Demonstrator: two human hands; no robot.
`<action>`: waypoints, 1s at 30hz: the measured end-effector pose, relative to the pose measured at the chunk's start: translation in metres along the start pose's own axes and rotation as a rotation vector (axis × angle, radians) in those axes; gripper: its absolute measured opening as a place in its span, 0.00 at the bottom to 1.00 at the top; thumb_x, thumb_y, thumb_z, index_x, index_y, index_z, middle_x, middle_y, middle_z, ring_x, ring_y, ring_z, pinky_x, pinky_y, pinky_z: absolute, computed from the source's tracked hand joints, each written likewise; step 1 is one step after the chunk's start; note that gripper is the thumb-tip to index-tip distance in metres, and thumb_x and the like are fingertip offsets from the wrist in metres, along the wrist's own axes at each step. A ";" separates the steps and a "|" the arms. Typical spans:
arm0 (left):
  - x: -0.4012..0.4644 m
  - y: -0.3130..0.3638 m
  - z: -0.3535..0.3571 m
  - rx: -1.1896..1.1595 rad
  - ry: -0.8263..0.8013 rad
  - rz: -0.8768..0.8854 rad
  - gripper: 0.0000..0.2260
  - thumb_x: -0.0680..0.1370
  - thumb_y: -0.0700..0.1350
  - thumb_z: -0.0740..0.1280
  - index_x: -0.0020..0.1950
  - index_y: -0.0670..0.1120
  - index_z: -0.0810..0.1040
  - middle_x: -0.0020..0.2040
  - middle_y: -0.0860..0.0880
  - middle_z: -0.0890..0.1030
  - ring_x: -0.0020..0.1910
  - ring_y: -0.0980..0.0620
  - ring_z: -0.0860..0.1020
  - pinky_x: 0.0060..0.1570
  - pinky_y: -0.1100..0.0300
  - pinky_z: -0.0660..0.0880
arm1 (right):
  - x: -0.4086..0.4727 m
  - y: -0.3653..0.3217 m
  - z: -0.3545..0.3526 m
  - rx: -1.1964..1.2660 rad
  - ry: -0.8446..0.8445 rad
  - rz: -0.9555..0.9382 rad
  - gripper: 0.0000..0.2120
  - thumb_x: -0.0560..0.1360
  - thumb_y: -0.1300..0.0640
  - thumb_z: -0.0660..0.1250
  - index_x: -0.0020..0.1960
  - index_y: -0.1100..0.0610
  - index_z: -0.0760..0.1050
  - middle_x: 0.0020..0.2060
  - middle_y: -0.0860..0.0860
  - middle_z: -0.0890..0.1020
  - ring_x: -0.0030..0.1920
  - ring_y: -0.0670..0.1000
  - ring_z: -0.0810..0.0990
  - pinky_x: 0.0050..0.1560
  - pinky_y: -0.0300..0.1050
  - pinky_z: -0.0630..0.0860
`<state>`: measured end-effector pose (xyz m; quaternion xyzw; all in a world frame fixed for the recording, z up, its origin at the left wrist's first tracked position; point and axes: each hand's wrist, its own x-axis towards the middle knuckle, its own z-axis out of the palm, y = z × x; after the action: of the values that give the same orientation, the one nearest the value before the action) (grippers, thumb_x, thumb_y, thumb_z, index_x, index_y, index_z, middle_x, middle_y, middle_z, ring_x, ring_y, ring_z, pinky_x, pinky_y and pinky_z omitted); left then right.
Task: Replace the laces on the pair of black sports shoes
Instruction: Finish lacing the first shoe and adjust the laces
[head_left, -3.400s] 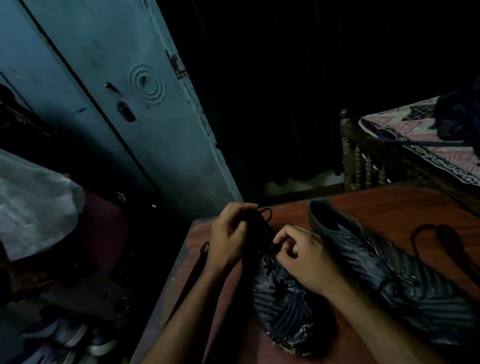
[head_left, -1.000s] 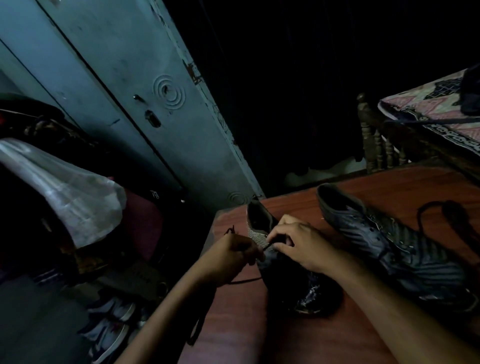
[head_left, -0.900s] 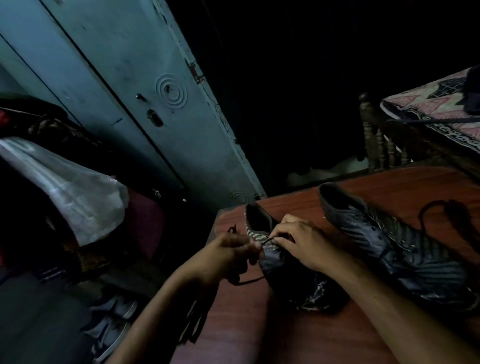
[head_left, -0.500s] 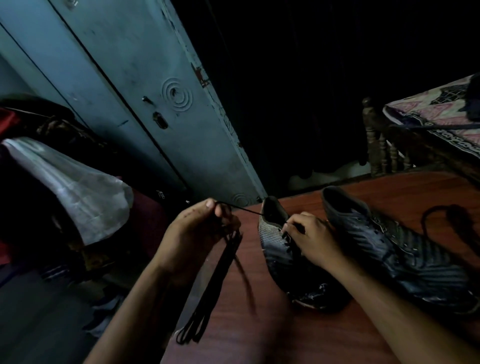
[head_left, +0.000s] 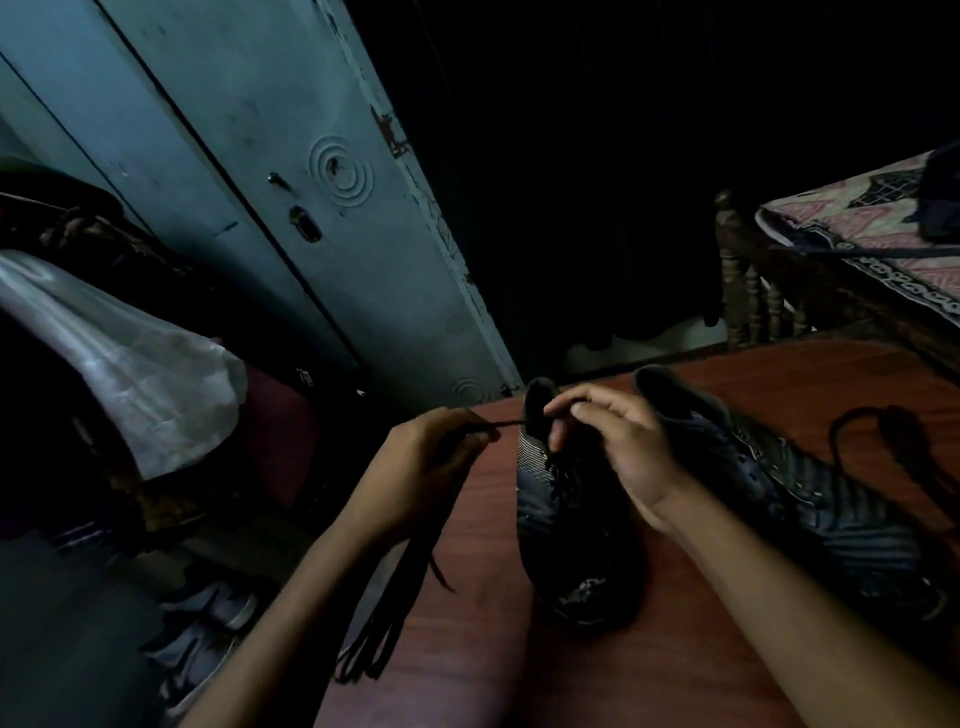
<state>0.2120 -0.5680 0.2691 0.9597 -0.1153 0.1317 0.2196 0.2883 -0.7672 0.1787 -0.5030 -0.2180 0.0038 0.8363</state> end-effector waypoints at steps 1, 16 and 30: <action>0.002 -0.005 0.004 0.069 0.025 0.045 0.07 0.83 0.48 0.67 0.54 0.51 0.85 0.48 0.57 0.83 0.48 0.59 0.82 0.49 0.55 0.79 | 0.000 -0.005 -0.001 0.072 0.018 0.008 0.09 0.78 0.66 0.61 0.42 0.64 0.78 0.31 0.57 0.80 0.34 0.53 0.79 0.42 0.42 0.76; 0.011 -0.071 0.117 -0.185 0.512 -0.170 0.09 0.84 0.46 0.62 0.49 0.49 0.80 0.44 0.54 0.79 0.46 0.53 0.78 0.45 0.58 0.74 | -0.009 -0.009 -0.006 0.079 -0.079 0.116 0.22 0.75 0.57 0.61 0.22 0.53 0.68 0.20 0.52 0.69 0.23 0.53 0.72 0.38 0.48 0.69; 0.010 -0.069 0.125 -0.774 0.508 -0.198 0.06 0.81 0.52 0.71 0.46 0.54 0.79 0.44 0.49 0.85 0.47 0.44 0.85 0.51 0.39 0.82 | -0.013 0.011 -0.004 -0.992 -0.171 0.060 0.13 0.70 0.40 0.75 0.48 0.44 0.76 0.37 0.42 0.84 0.27 0.42 0.77 0.30 0.43 0.76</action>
<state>0.2664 -0.5659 0.1366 0.7511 -0.0065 0.2882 0.5939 0.2802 -0.7676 0.1633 -0.8439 -0.2469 -0.0352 0.4751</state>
